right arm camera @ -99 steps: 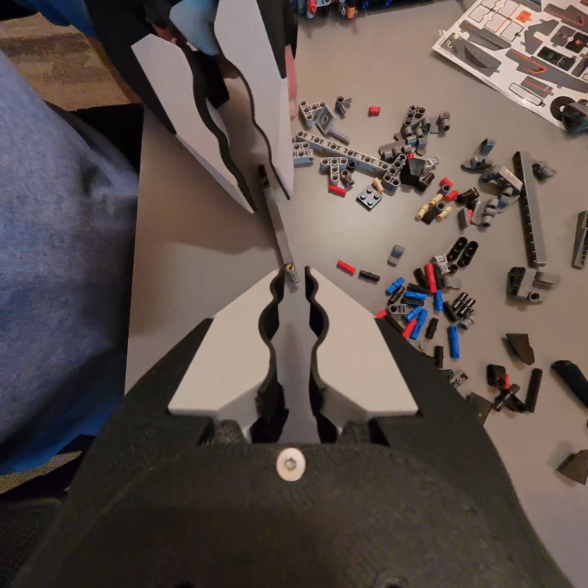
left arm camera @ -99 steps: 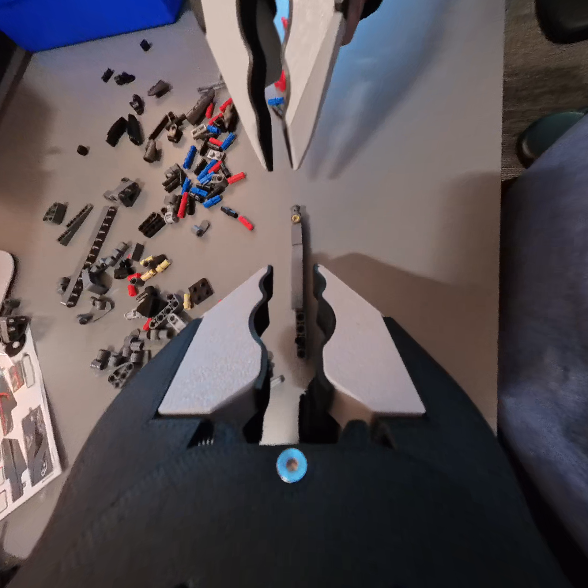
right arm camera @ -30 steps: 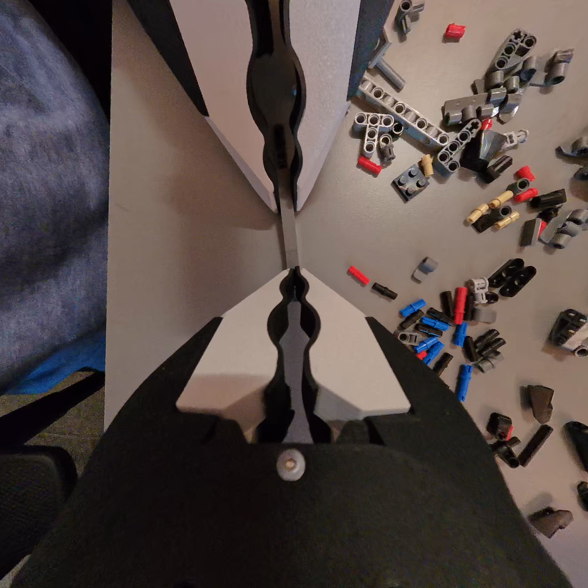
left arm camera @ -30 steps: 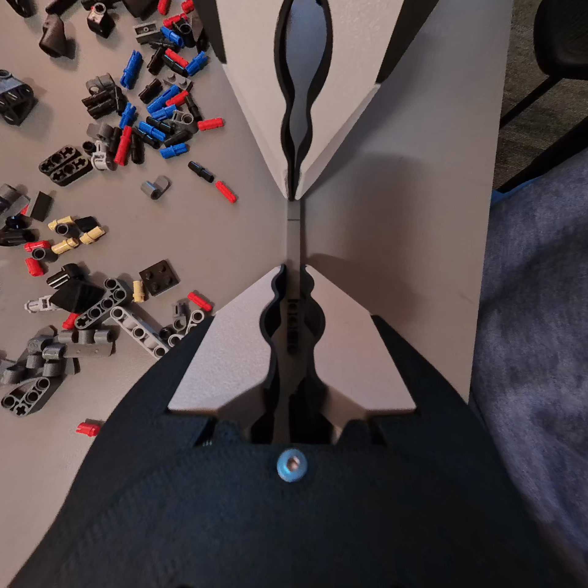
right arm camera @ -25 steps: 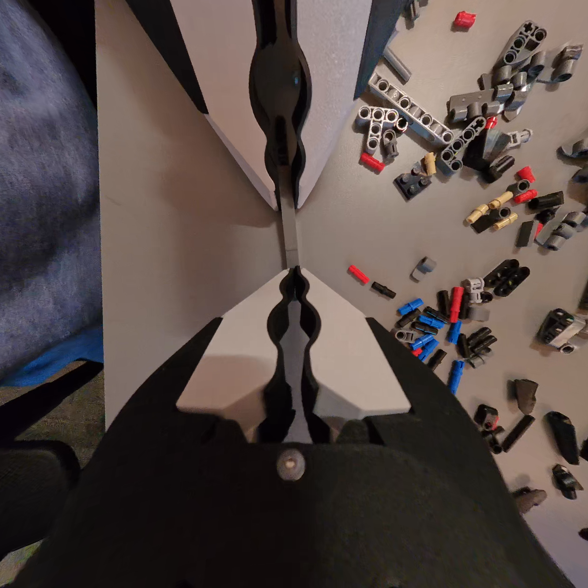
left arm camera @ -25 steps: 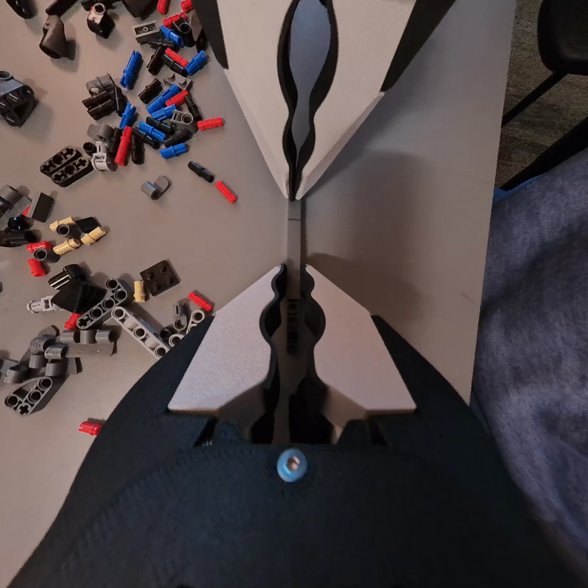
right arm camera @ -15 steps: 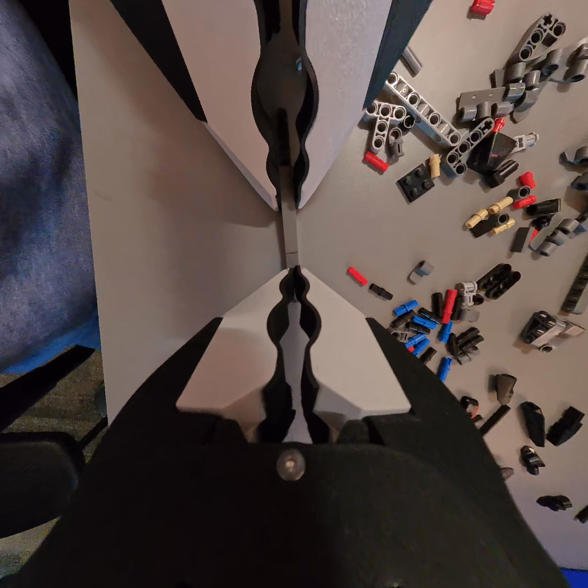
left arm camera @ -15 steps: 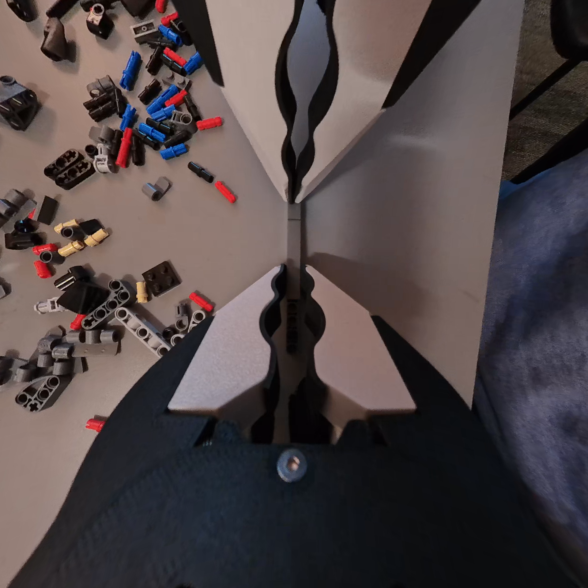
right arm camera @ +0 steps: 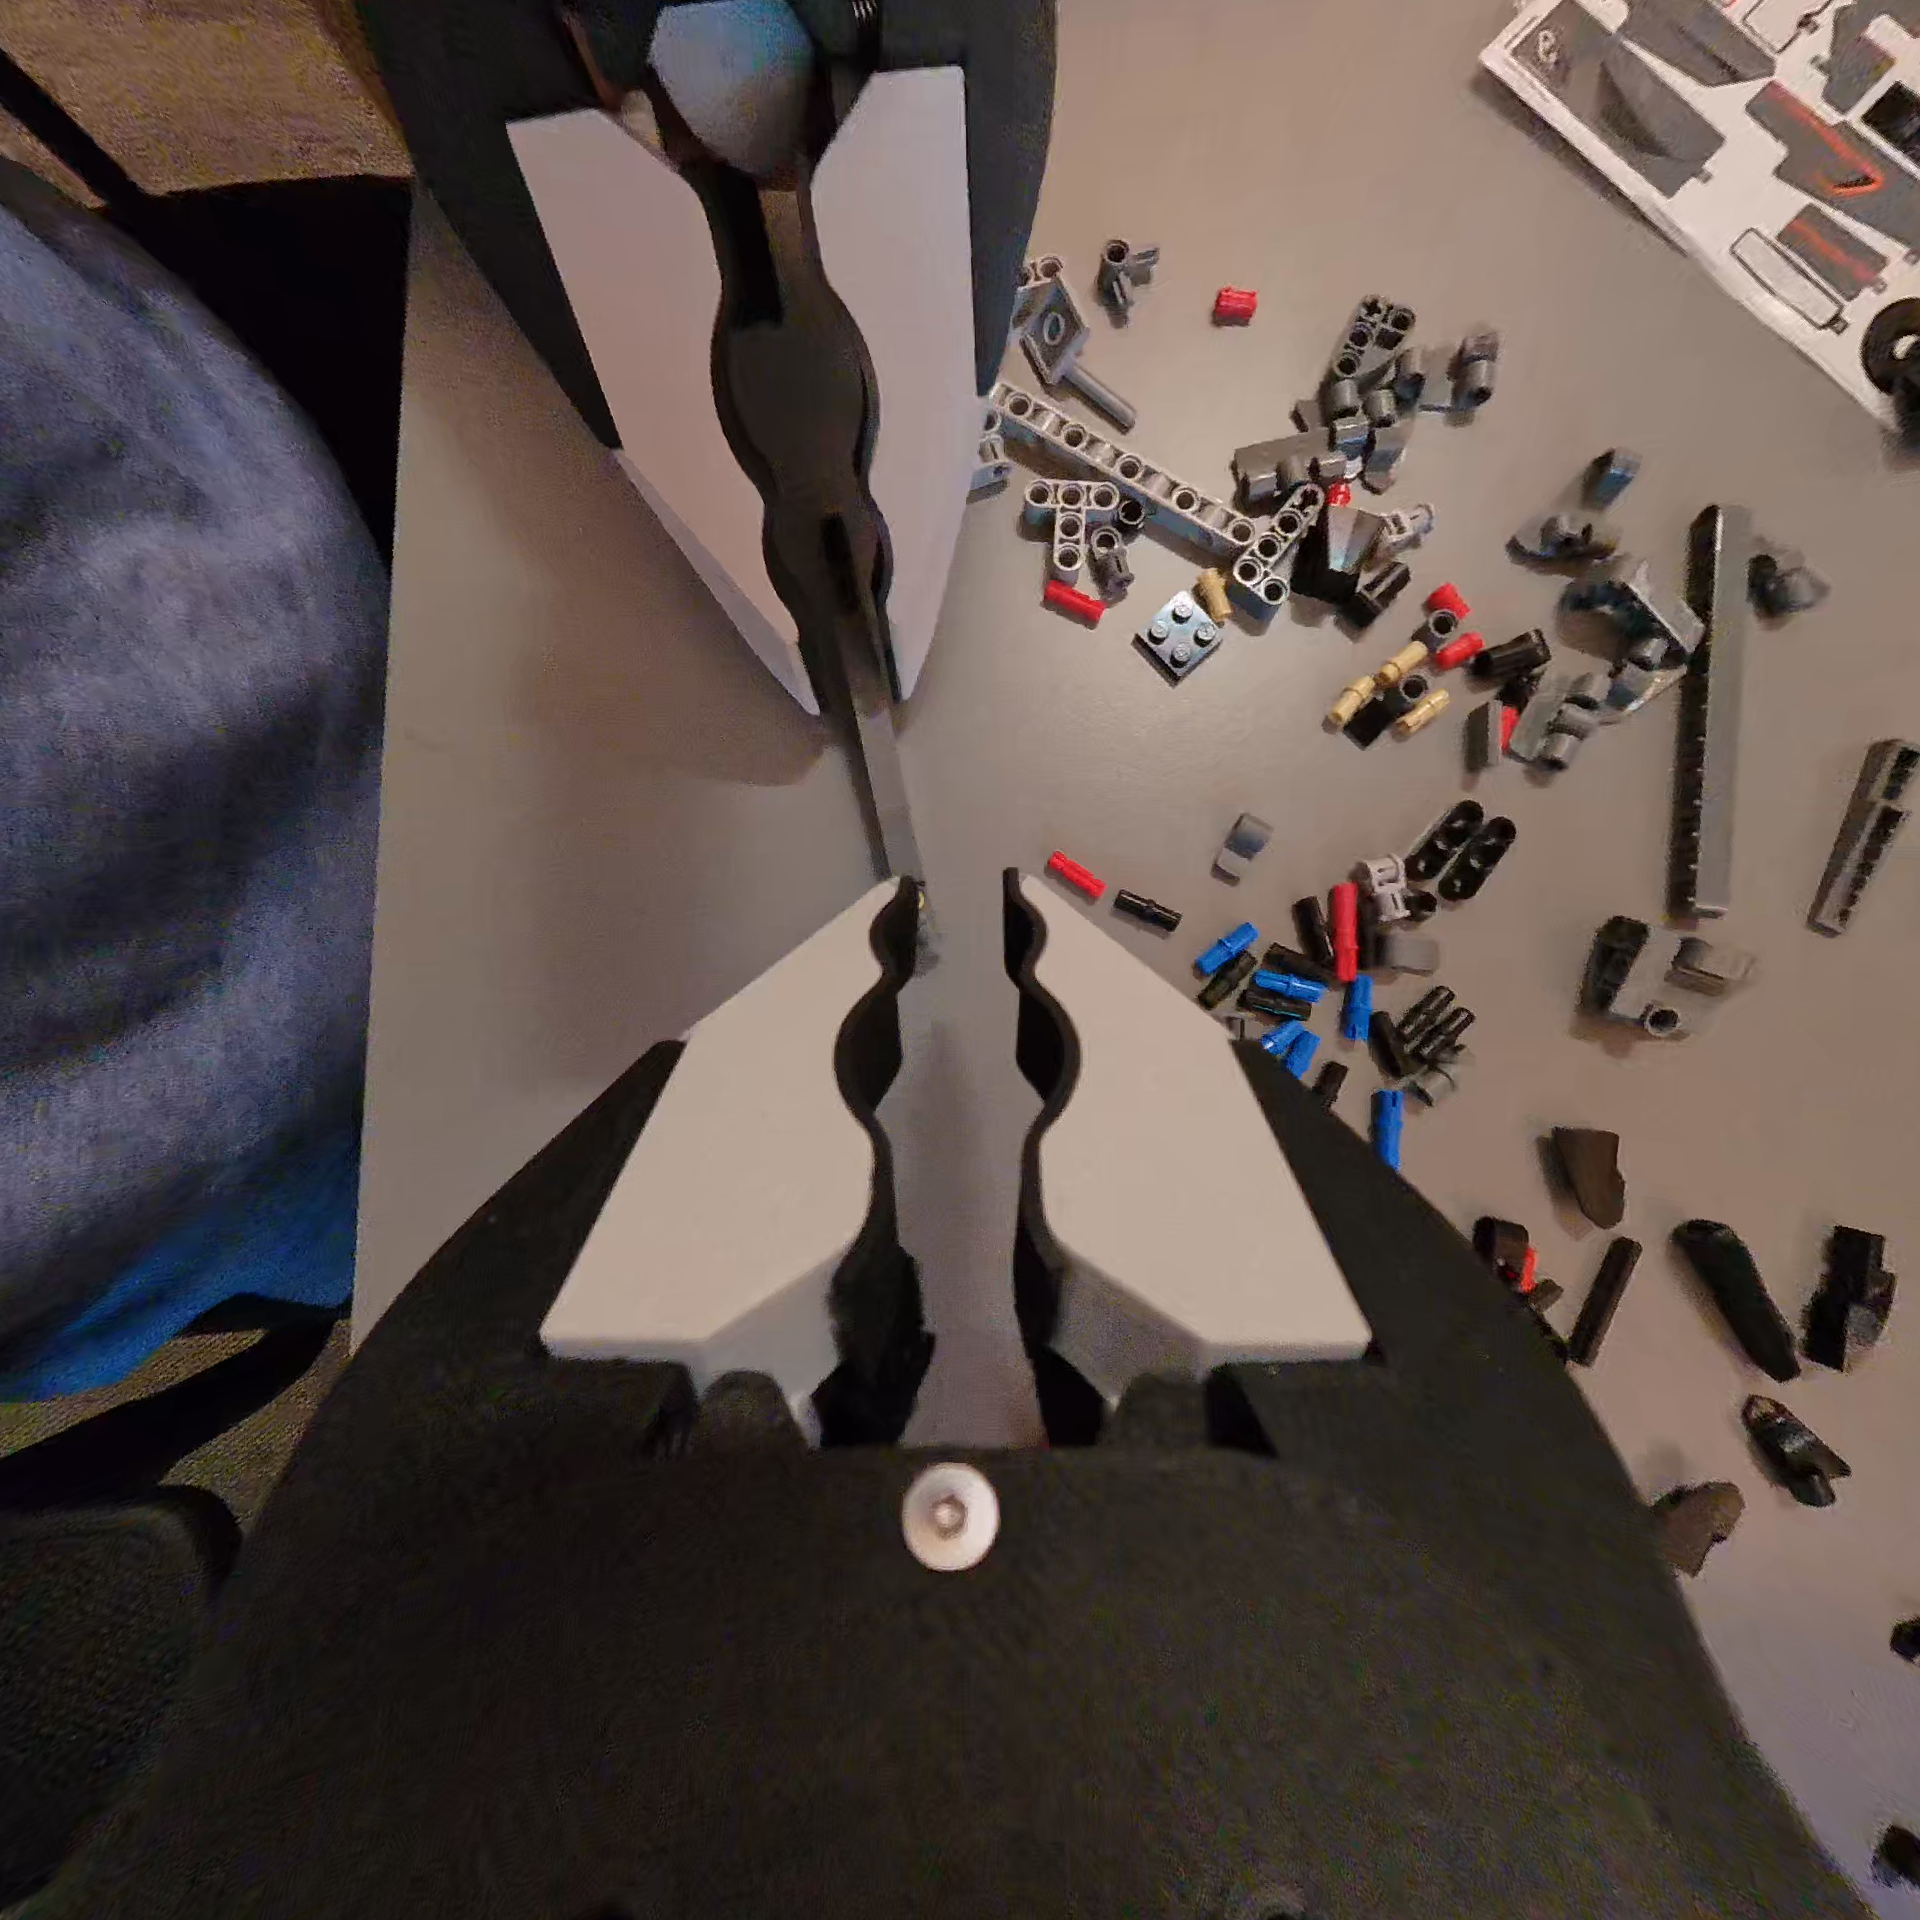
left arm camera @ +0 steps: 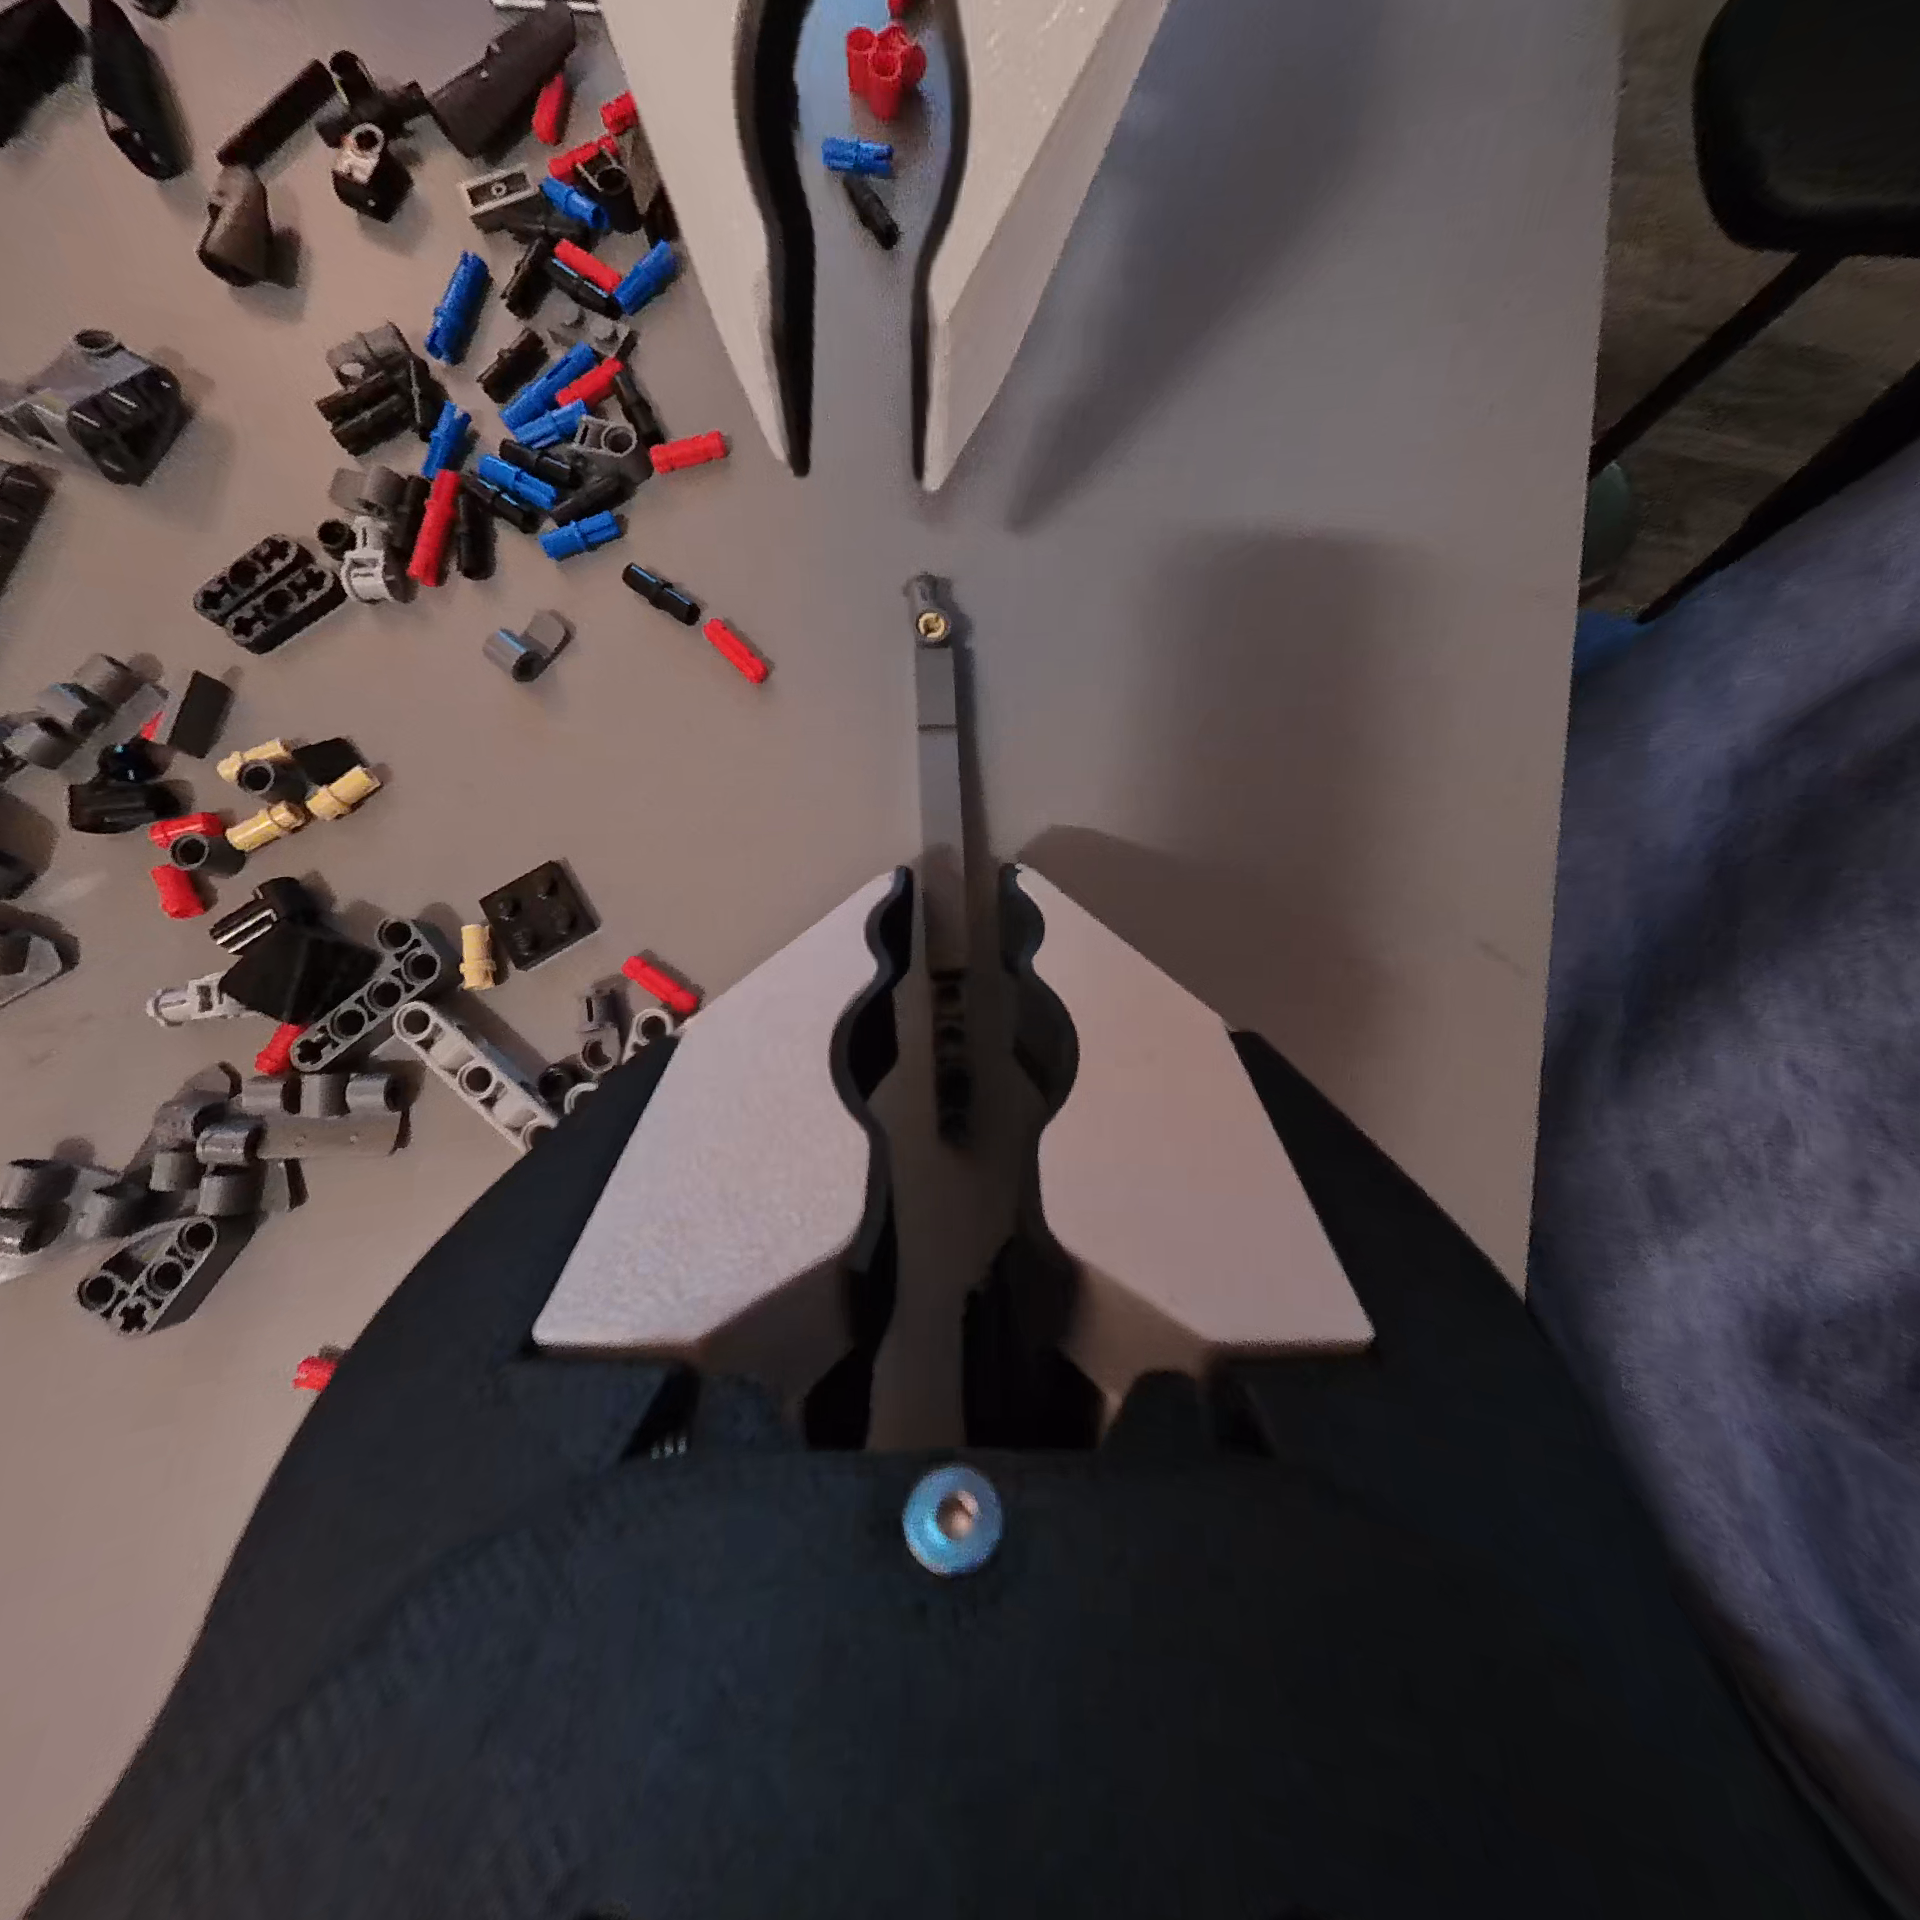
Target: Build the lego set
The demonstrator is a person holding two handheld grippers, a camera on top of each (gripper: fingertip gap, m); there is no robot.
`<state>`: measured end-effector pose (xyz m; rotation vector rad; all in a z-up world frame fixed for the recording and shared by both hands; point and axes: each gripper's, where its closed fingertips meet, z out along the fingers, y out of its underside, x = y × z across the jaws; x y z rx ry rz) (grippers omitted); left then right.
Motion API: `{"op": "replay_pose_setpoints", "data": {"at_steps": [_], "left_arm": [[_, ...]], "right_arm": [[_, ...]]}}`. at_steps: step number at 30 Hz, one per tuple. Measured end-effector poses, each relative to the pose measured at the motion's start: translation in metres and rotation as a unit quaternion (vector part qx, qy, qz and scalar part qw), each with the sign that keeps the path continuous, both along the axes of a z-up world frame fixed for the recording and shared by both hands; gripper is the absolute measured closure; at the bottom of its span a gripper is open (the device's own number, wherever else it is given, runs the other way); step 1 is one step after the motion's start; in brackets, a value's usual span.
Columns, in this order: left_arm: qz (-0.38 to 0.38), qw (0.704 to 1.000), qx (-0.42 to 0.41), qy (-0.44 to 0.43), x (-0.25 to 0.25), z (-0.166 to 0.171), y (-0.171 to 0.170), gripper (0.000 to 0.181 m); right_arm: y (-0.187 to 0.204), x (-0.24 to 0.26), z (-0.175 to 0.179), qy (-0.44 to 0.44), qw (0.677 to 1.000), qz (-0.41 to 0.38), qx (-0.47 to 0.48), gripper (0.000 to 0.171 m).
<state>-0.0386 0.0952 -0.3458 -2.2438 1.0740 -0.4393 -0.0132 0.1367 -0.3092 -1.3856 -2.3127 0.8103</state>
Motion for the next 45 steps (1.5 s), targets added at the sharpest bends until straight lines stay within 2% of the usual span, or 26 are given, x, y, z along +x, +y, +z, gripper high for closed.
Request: {"op": "replay_pose_setpoints", "data": {"at_steps": [1, 8, 17, 25, 45], "left_arm": [[0.002, 1.000, 0.005, -0.004, 0.000, 0.002, 0.000, 0.165], [-0.002, 1.000, 0.025, -0.016, 0.000, 0.010, 0.000, 0.161], [-0.021, 0.999, 0.031, 0.007, 0.004, 0.002, -0.004, 0.161], [-0.024, 0.999, 0.036, 0.020, 0.002, -0.003, -0.002, 0.175], [0.006, 0.996, 0.076, 0.048, 0.000, -0.005, 0.021, 0.175]], "right_arm": [[0.000, 0.000, 0.001, 0.006, 1.000, 0.001, 0.001, 0.157], [0.000, -0.005, 0.007, 0.049, 0.998, 0.013, -0.029, 0.157], [0.000, -0.018, 0.003, 0.095, 0.993, 0.027, -0.062, 0.158], [0.003, -0.020, 0.015, 0.142, 0.986, 0.022, -0.088, 0.160], [0.025, -0.014, 0.009, 0.160, 0.984, -0.011, -0.073, 0.160]]}}
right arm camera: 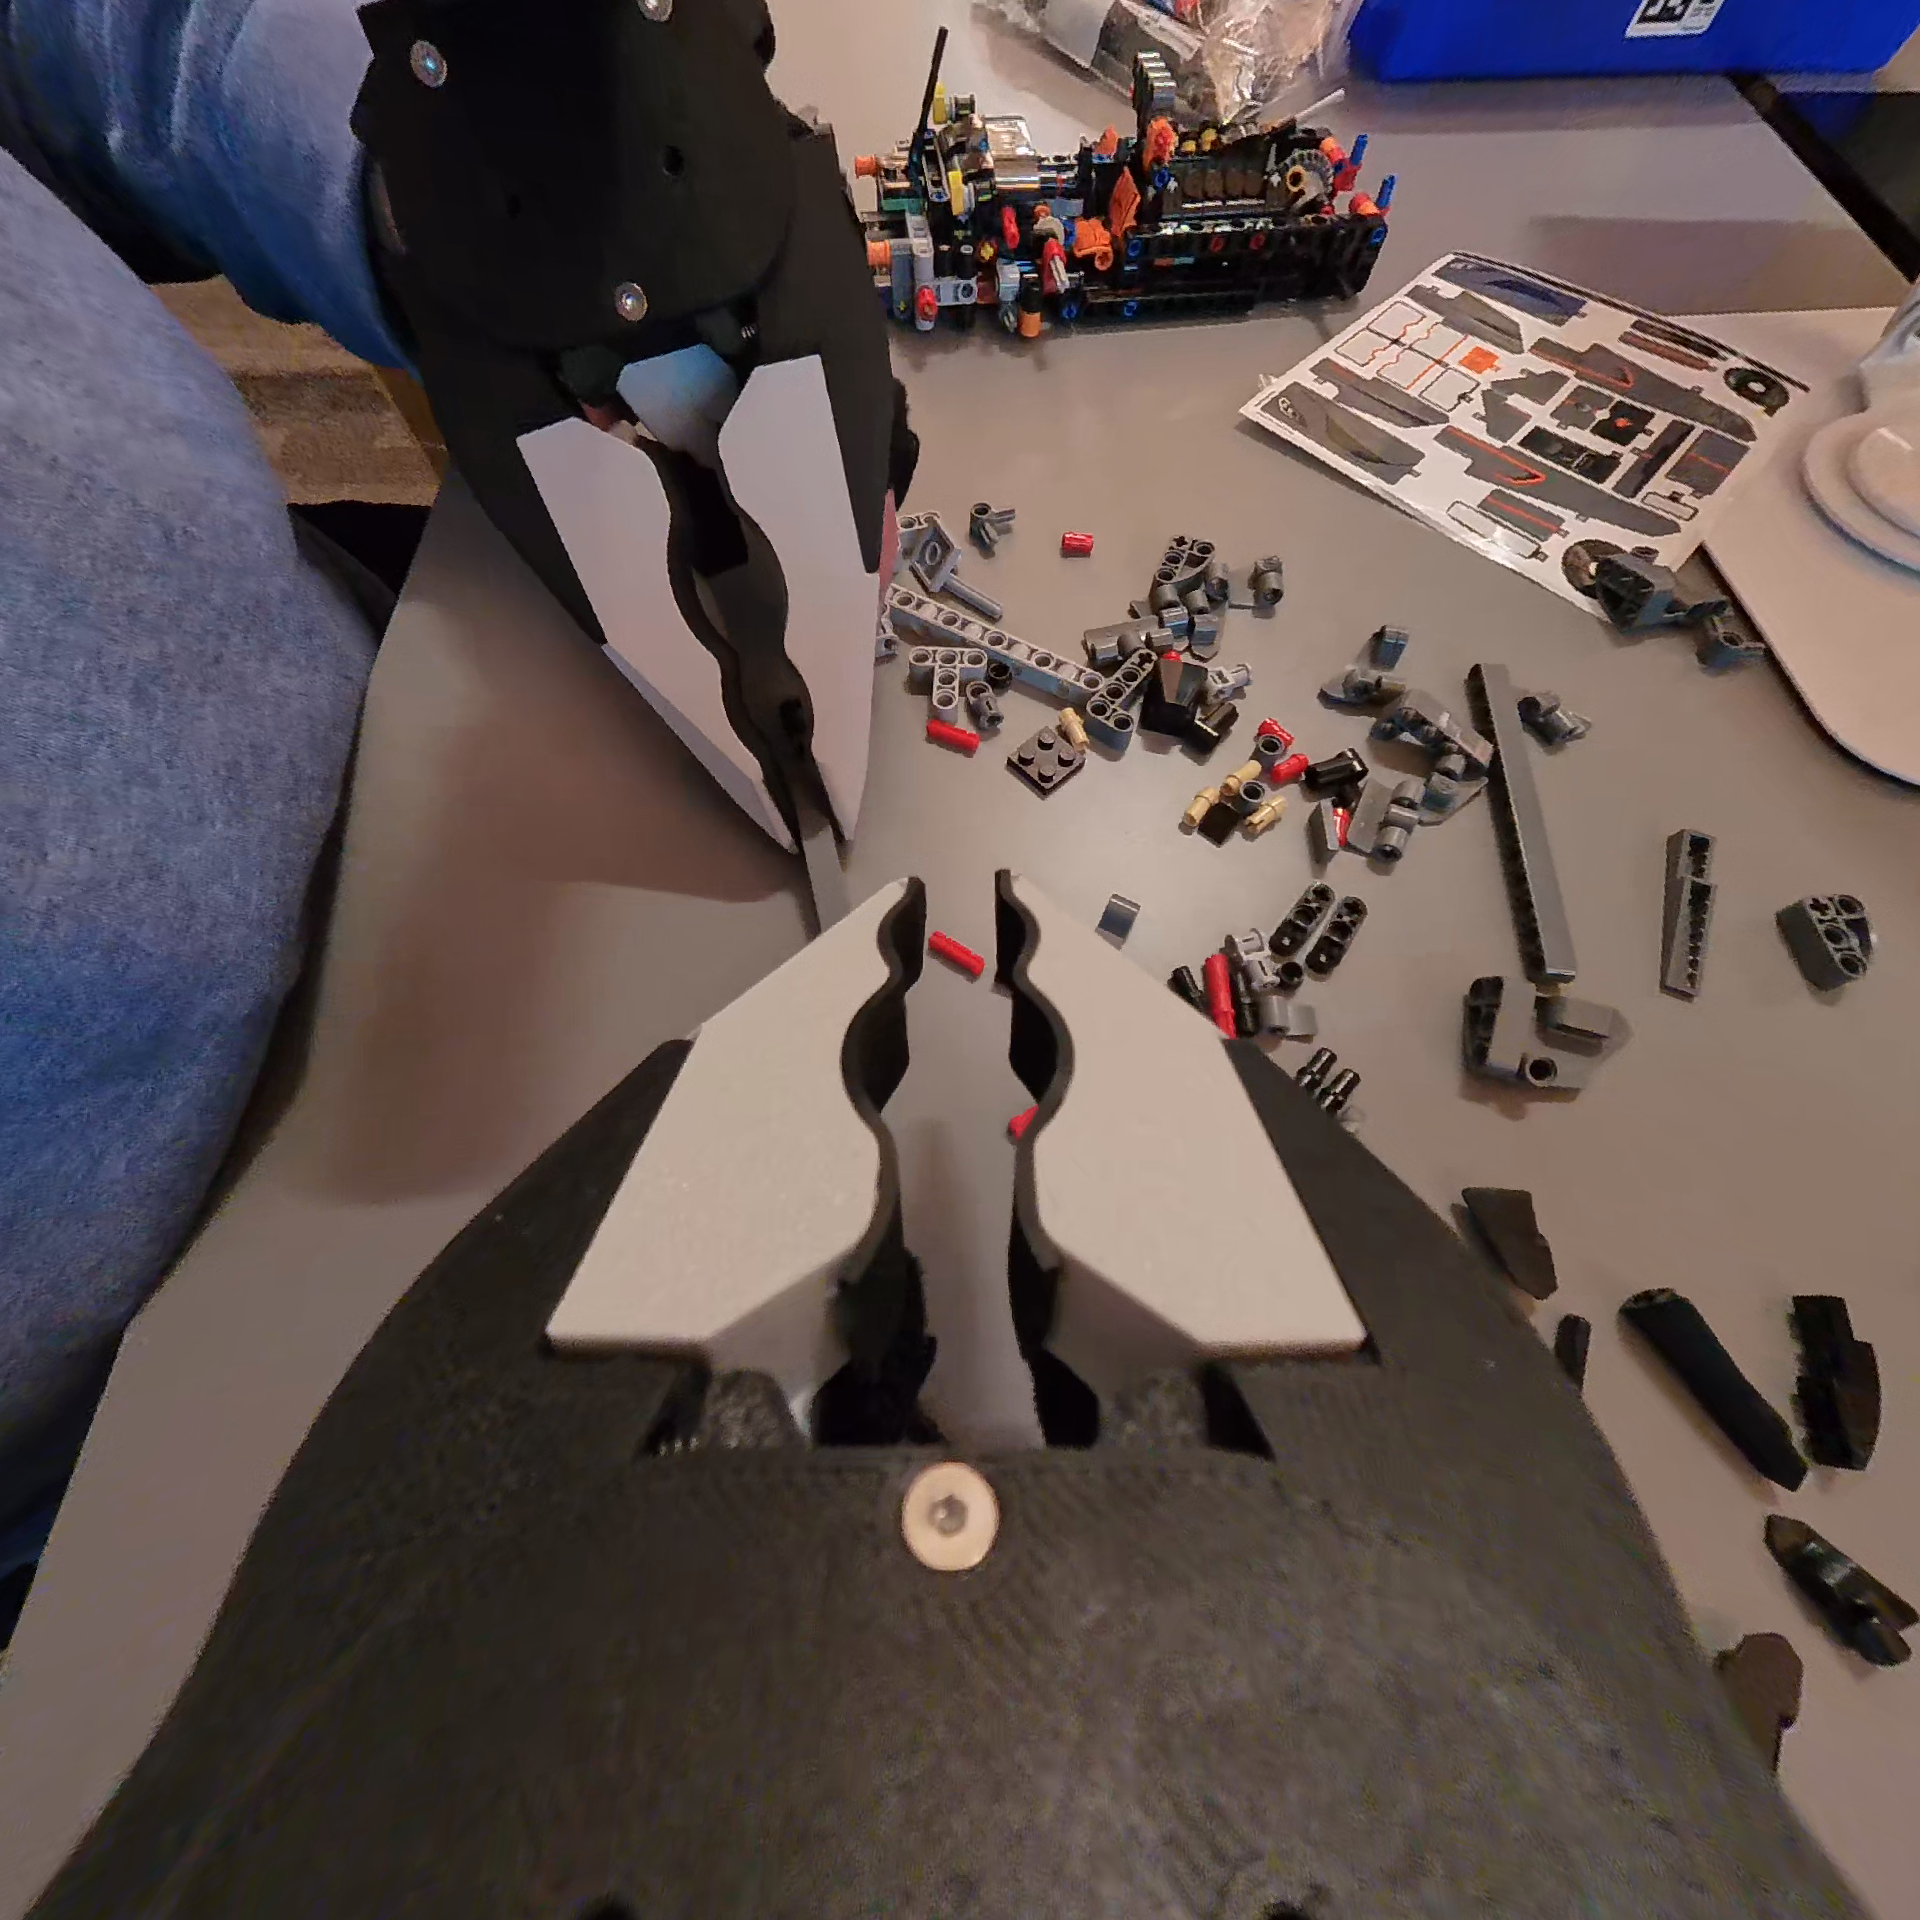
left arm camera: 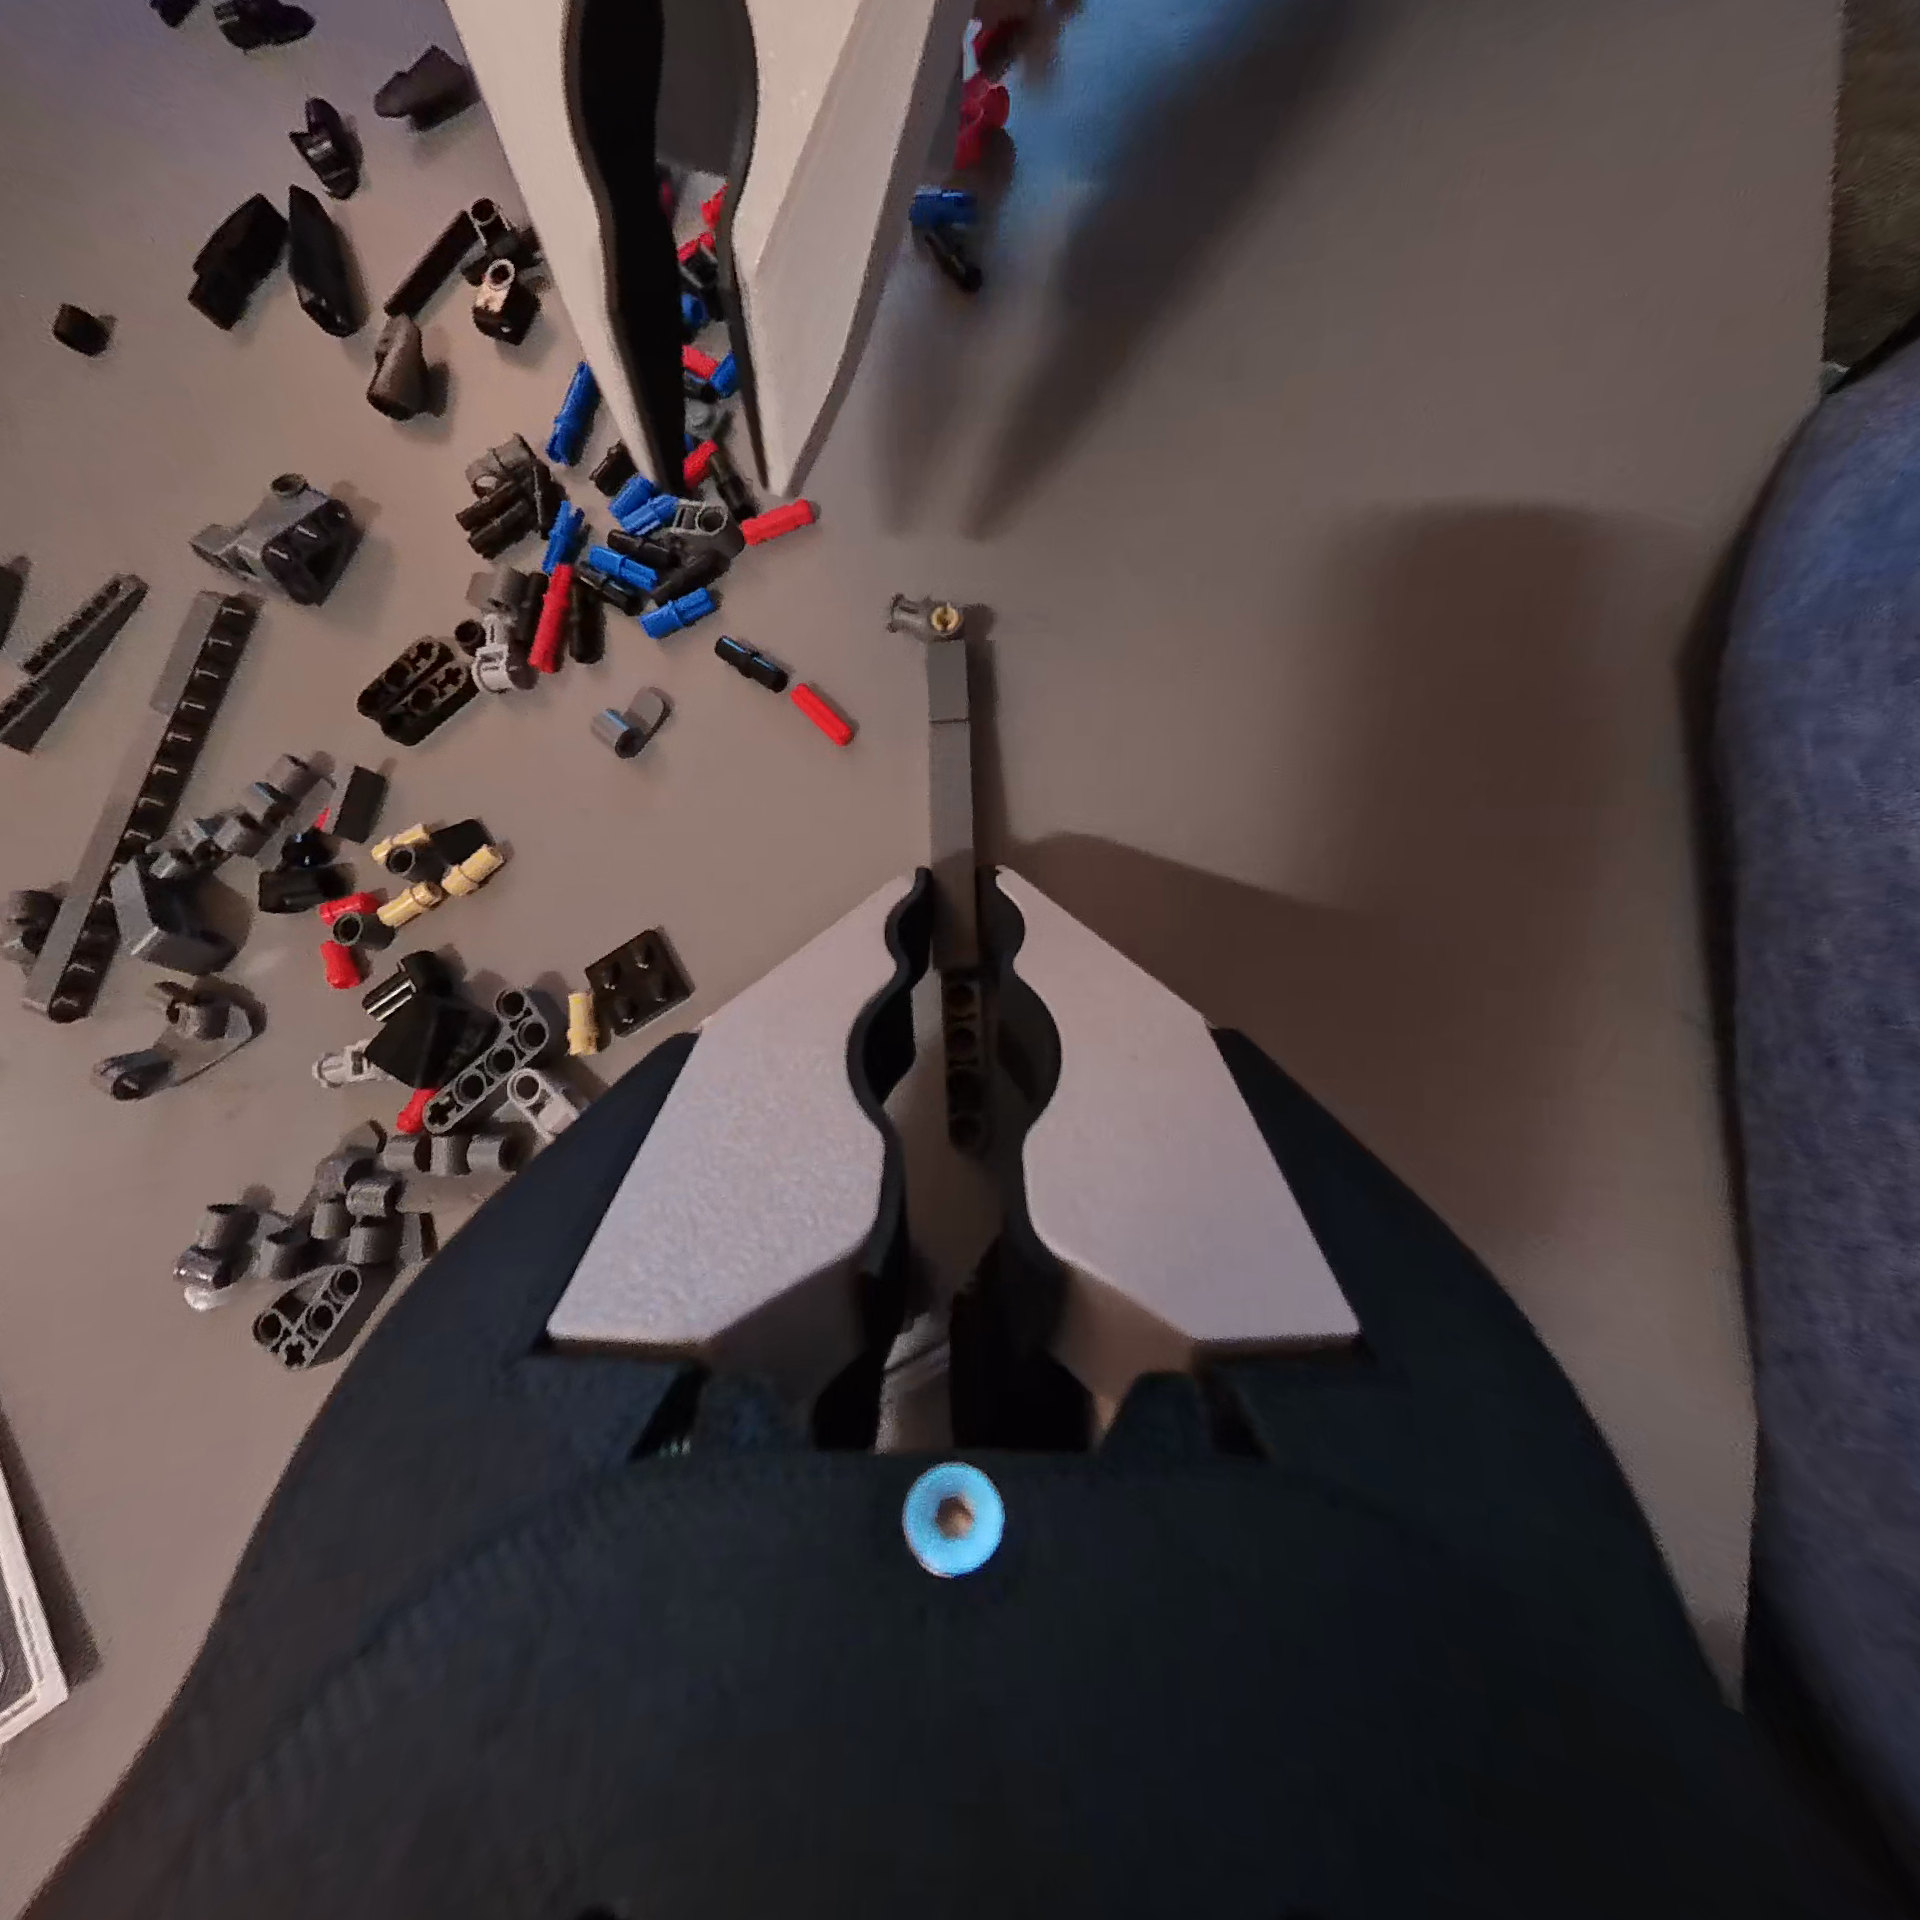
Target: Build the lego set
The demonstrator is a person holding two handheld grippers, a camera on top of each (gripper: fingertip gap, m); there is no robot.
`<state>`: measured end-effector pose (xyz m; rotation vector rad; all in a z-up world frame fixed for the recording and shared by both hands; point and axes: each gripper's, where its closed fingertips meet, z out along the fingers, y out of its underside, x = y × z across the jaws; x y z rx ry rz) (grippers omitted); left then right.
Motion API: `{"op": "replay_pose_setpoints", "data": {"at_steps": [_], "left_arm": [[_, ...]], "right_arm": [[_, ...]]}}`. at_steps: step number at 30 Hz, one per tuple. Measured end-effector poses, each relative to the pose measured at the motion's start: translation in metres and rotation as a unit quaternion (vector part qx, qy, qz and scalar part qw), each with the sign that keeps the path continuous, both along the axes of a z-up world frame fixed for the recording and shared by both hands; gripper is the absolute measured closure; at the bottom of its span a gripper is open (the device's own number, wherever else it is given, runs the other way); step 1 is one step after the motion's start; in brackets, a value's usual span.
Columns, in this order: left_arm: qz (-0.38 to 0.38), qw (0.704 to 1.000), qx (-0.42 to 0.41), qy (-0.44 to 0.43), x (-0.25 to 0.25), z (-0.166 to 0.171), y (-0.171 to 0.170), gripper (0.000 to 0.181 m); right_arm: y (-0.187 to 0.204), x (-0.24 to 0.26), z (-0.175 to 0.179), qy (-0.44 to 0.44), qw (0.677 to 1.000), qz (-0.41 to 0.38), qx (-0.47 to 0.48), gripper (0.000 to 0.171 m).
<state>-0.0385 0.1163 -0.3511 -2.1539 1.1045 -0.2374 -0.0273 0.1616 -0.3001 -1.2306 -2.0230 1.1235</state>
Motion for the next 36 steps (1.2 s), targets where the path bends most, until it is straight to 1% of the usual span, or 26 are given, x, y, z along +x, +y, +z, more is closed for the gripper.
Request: {"op": "replay_pose_setpoints", "data": {"at_steps": [2, 6, 11, 16, 26, 36], "left_arm": [[-0.003, 1.000, -0.001, 0.007, 0.000, -0.003, 0.000, 0.173], [0.008, 1.000, 0.010, -0.004, -0.001, 0.001, 0.002, 0.162], [0.014, 1.000, 0.016, -0.019, -0.004, 0.008, 0.000, 0.154], [0.009, 1.000, 0.019, -0.014, -0.005, 0.009, -0.006, 0.154], [0.019, 0.999, 0.027, -0.028, -0.017, 0.018, -0.018, 0.154], [0.034, 0.998, 0.037, -0.038, -0.029, 0.026, -0.027, 0.155]], "right_arm": [[0.003, 0.000, -0.001, 0.001, 1.000, -0.005, 0.001, 0.161], [0.008, -0.001, 0.001, 0.009, 1.000, -0.012, 0.001, 0.161], [0.015, -0.001, -0.001, 0.014, 1.000, -0.023, 0.007, 0.160], [0.024, -0.002, -0.003, 0.019, 0.999, -0.035, 0.009, 0.161], [0.036, -0.004, -0.002, 0.038, 0.998, -0.053, 0.022, 0.162], [0.039, -0.007, -0.004, 0.045, 0.996, -0.060, 0.039, 0.163]]}}
